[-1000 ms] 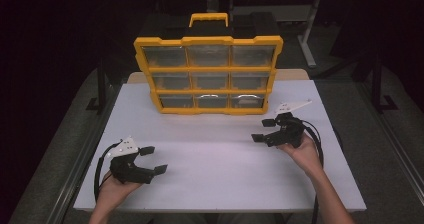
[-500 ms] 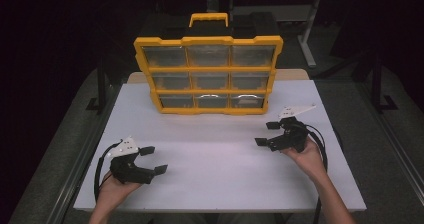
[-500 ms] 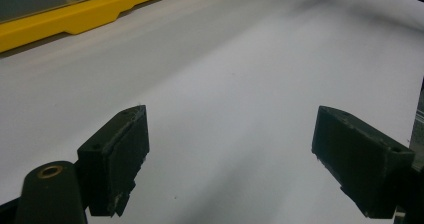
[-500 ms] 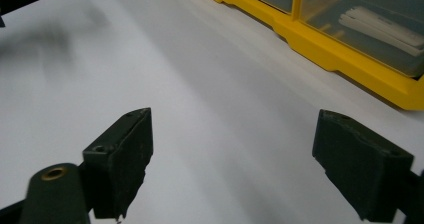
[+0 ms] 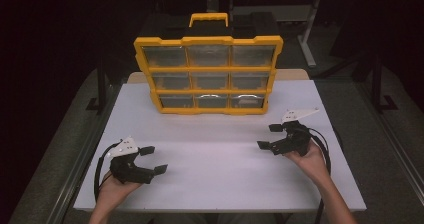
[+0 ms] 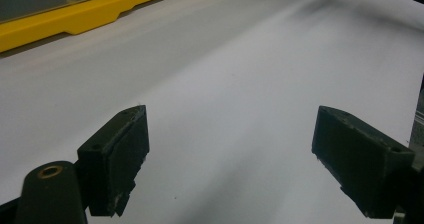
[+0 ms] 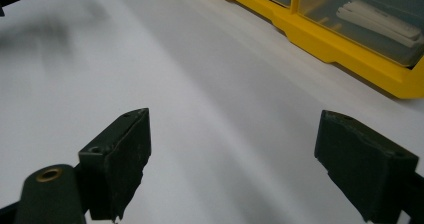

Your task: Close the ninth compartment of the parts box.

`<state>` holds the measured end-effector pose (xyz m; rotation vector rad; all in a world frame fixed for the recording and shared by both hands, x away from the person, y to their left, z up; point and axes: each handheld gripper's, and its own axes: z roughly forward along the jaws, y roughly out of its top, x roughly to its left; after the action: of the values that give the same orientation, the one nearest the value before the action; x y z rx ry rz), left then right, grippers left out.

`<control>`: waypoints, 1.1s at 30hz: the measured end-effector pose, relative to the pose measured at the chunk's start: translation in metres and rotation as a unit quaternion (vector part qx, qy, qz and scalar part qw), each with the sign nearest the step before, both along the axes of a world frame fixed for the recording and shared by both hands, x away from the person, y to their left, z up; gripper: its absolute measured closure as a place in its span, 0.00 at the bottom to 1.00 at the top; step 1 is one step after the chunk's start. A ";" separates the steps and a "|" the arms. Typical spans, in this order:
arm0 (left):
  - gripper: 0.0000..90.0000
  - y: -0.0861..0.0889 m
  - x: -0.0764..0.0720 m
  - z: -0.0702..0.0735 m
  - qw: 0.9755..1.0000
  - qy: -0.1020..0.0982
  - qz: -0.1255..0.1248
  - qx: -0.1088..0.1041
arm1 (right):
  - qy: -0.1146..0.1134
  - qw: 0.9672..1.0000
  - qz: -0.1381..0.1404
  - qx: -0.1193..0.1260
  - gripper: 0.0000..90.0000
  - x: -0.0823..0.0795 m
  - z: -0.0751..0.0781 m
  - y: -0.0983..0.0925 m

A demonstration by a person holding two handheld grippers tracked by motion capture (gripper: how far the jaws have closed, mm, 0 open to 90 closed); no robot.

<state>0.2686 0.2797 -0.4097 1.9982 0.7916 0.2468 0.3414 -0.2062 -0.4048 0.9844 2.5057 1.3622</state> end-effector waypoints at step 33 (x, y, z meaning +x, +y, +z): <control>0.17 0.002 0.001 -0.002 1.000 0.006 0.004 -0.002 | -0.005 1.000 -0.023 -0.008 0.15 -0.018 -0.012 -0.023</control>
<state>0.2693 0.2817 -0.4115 1.9942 0.8063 0.2376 0.3230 -0.2287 -0.4169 1.0234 2.4672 1.3274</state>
